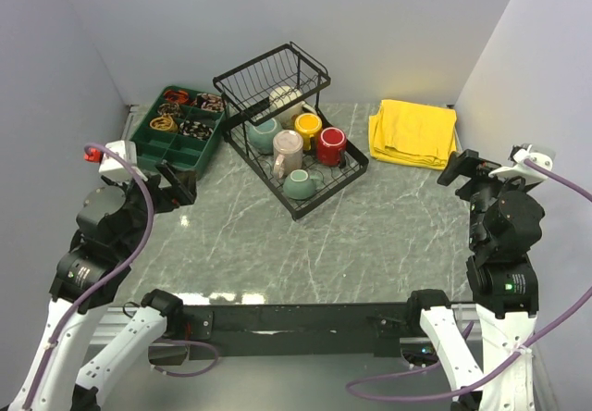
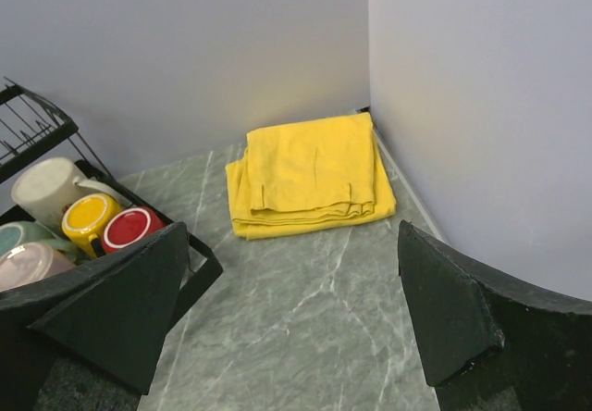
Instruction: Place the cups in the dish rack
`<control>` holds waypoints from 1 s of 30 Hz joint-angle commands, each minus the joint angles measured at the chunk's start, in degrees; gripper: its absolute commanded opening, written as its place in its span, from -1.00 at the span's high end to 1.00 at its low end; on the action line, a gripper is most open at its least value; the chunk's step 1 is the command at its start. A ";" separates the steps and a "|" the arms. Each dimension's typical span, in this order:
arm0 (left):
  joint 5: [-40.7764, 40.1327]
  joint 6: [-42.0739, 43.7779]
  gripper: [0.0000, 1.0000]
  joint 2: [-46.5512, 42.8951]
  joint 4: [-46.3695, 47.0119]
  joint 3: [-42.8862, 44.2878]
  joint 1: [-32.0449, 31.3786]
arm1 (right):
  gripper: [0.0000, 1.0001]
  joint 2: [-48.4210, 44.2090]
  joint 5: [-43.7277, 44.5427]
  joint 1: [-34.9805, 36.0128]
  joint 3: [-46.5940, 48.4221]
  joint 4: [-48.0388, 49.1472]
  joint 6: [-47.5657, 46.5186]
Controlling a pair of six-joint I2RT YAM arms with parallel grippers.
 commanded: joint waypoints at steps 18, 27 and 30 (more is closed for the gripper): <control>4.90 1.23 -0.93 -1.09 -1.19 5.10 0.31 | -1.00 2.93 -5.97 -4.11 4.52 -1.90 -2.44; 5.78 0.53 -0.93 -0.91 -0.75 5.54 0.31 | -1.00 1.70 -5.27 -4.29 3.20 -0.93 -3.05; 5.87 0.35 -0.93 -0.82 -1.19 6.15 0.23 | -1.00 1.35 -5.88 -4.29 2.85 -0.84 -2.97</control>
